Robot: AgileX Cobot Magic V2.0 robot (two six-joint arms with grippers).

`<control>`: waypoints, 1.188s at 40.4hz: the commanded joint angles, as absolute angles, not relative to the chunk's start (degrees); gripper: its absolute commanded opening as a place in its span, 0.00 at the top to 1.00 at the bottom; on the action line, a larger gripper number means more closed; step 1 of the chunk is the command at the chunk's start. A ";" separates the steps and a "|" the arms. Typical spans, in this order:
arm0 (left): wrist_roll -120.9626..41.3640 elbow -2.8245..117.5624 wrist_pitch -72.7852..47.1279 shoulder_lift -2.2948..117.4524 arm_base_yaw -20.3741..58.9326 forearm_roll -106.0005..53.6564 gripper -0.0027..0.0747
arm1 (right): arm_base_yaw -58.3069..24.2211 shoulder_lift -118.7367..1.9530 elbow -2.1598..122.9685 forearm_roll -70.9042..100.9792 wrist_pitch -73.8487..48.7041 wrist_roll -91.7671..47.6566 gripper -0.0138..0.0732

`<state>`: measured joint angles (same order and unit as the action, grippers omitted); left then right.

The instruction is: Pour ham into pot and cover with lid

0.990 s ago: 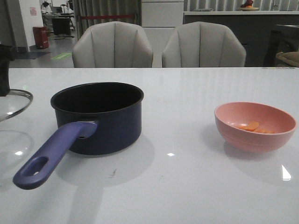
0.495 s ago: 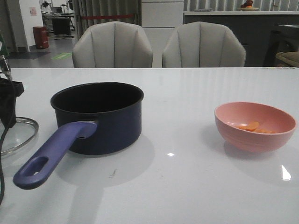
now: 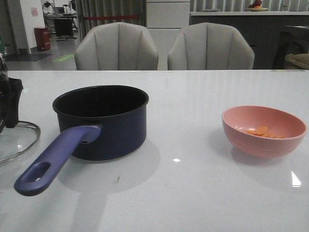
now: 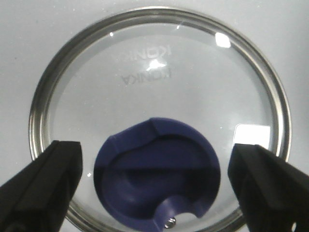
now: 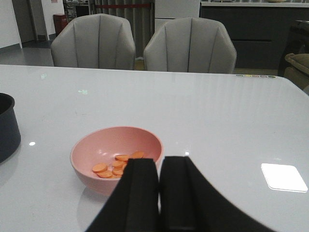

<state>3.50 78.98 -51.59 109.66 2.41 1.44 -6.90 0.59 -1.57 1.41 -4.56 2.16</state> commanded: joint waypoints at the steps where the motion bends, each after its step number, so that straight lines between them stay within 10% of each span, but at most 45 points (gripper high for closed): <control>1: 3.51 80.68 -51.59 103.87 2.29 -0.37 0.19 | -6.57 1.75 -1.24 0.59 0.00 1.87 0.64; 48: 3.51 29.53 -13.57 31.35 5.62 -6.01 0.37 | -6.57 1.75 -1.24 0.59 1.25 1.87 0.64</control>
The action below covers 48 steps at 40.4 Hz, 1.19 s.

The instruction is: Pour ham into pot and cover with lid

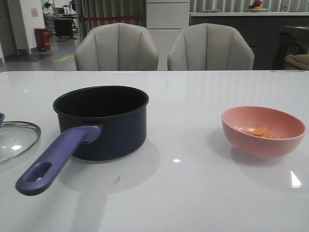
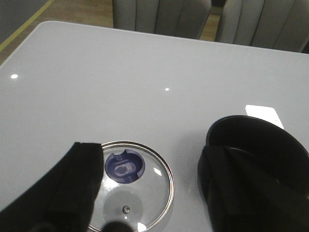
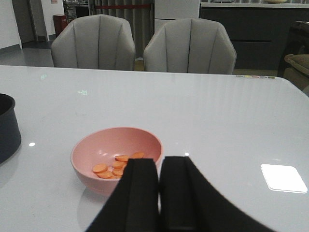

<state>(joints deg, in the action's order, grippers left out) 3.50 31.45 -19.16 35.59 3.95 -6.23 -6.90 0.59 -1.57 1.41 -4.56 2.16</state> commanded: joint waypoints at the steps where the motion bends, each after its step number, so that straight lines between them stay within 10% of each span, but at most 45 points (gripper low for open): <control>1: 3.51 28.12 -13.41 29.91 6.13 -6.03 0.37 | -6.57 1.75 -1.24 0.59 1.38 1.87 0.64; 17: 3.51 20.17 -17.89 4.17 9.37 -2.51 0.37 | -6.89 -1.92 4.92 1.97 1.74 2.00 0.64; 40: 3.51 20.17 -18.25 3.62 13.77 -2.38 0.37 | -6.83 -33.06 17.71 3.85 -5.19 2.42 0.63; 48: 3.51 20.07 -18.25 3.62 13.77 -2.38 0.37 | -6.83 -42.49 23.00 4.53 -4.92 2.42 0.39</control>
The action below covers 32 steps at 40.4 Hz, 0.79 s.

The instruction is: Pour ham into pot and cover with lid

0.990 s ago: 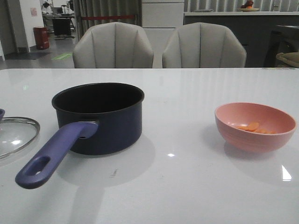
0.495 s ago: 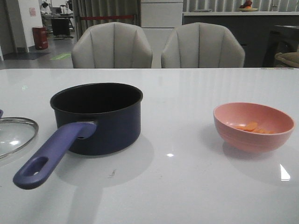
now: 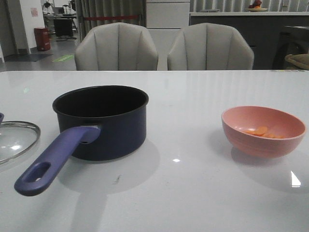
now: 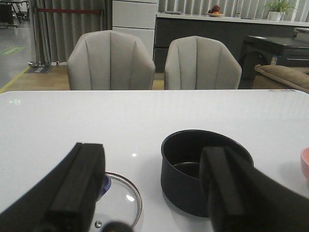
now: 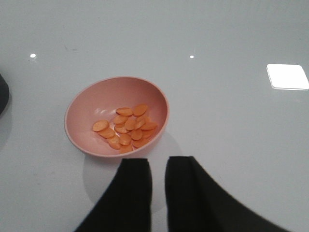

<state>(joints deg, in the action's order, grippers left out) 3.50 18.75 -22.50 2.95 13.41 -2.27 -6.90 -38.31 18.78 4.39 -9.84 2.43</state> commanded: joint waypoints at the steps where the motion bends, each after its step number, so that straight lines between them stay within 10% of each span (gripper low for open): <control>1: 3.51 20.07 -18.25 3.62 13.77 -2.38 0.37 | -6.83 -43.83 24.15 4.53 -4.92 2.42 0.34; 32: 3.51 20.07 -18.38 3.62 13.77 -2.38 0.37 | -5.97 -89.00 48.64 7.32 -4.05 2.42 0.24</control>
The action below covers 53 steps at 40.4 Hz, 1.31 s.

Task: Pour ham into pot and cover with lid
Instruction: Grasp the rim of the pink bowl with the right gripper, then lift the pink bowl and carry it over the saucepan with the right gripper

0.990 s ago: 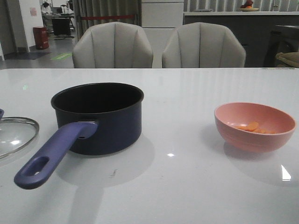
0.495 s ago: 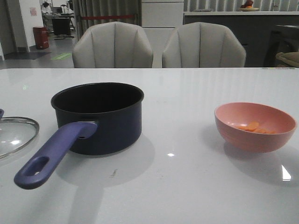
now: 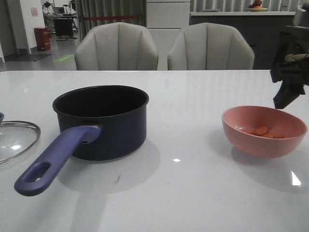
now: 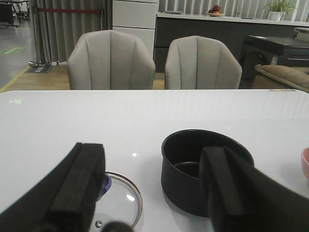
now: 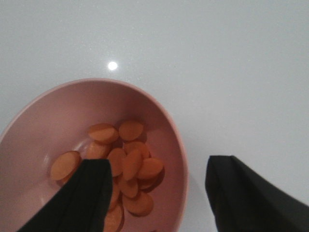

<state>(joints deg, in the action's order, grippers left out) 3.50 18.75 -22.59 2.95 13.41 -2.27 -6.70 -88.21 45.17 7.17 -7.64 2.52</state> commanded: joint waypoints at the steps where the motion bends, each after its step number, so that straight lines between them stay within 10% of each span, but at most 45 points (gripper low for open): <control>1: 3.51 20.07 -18.38 3.62 13.77 -2.38 0.37 | -5.81 -89.68 49.06 7.32 -4.05 2.42 0.24; 13: 3.51 20.07 -18.38 3.62 13.77 -2.38 0.37 | -4.84 -96.12 52.41 7.32 -3.66 2.42 0.26; 22: 3.51 20.07 -18.38 3.62 13.77 -2.38 0.37 | -4.84 -98.77 52.54 7.32 -4.35 2.42 0.71; 53: 3.51 20.07 -18.38 3.62 13.77 -2.38 0.37 | -17.80 -85.82 62.44 10.16 -2.80 1.12 0.69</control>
